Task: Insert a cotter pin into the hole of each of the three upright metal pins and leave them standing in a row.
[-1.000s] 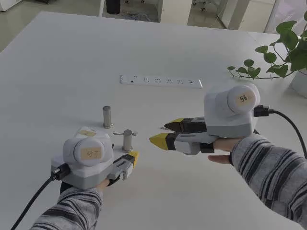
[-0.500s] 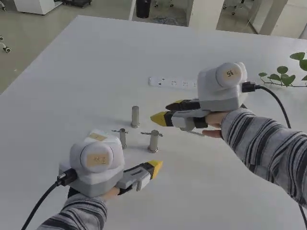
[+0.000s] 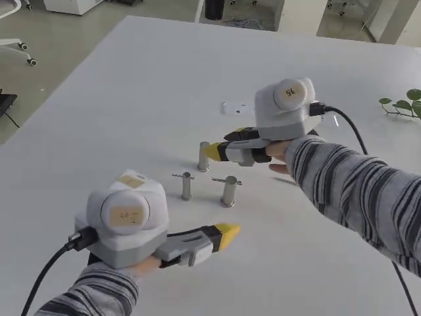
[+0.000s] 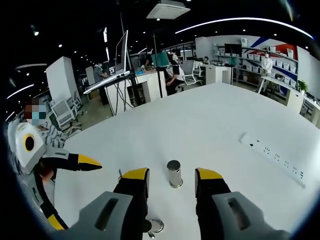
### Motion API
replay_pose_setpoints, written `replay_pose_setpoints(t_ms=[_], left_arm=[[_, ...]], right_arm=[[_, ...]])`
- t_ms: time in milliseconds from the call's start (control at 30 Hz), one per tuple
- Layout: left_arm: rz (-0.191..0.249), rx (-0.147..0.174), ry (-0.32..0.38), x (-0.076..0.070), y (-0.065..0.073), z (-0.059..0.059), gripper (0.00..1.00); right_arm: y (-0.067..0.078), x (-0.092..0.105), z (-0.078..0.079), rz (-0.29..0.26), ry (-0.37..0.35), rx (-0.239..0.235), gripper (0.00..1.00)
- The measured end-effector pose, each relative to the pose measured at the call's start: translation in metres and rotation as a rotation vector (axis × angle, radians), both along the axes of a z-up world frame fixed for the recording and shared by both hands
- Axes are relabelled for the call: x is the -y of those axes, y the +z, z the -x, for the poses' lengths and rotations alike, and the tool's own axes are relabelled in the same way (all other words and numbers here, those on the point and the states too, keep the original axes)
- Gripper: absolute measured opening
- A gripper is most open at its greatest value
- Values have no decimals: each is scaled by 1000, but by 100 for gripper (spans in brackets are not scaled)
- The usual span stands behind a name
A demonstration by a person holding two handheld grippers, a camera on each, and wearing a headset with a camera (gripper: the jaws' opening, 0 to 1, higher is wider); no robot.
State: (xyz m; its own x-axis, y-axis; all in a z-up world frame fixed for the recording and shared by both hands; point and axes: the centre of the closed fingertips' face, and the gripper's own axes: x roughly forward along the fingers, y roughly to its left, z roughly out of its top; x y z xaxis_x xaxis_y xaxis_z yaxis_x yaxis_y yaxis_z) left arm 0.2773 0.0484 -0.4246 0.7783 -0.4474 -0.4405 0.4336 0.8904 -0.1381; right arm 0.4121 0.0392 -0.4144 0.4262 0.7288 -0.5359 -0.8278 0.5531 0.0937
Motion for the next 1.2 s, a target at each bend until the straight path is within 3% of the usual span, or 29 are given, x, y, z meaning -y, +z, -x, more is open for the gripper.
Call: replay_pose_setpoints(t_ms=[167,367,467,600,767,900,1067,1200], left_arm=[[-24,6,7,-7,1,-1,99],[-10,-3,11,-14,2,0,99],[-3,-1,25,-18,3,-2,99],[0,-1,37,-21,4,-3,99],[6,-13,27,-19,3,-1,98],[20,-11,27,-17,4,-1,97],[6,-8,21,-18,4,-1,97],[4,-16,26,-21,3,1,96]], right_arm=[[-15,-8,-10,24,-11,-13,29],[-32,-15,-13,65,-18,-22,26],[-33,-16,-15,54,-29,-53,27],[-34,-20,-9,63,-8,-54,25],[-40,-18,-6,86,8,-62,15],[-37,-21,-1,86,26,-54,11],[-37,-22,-3,118,59,-10,8],[-39,-19,-10,133,66,-8,8]])
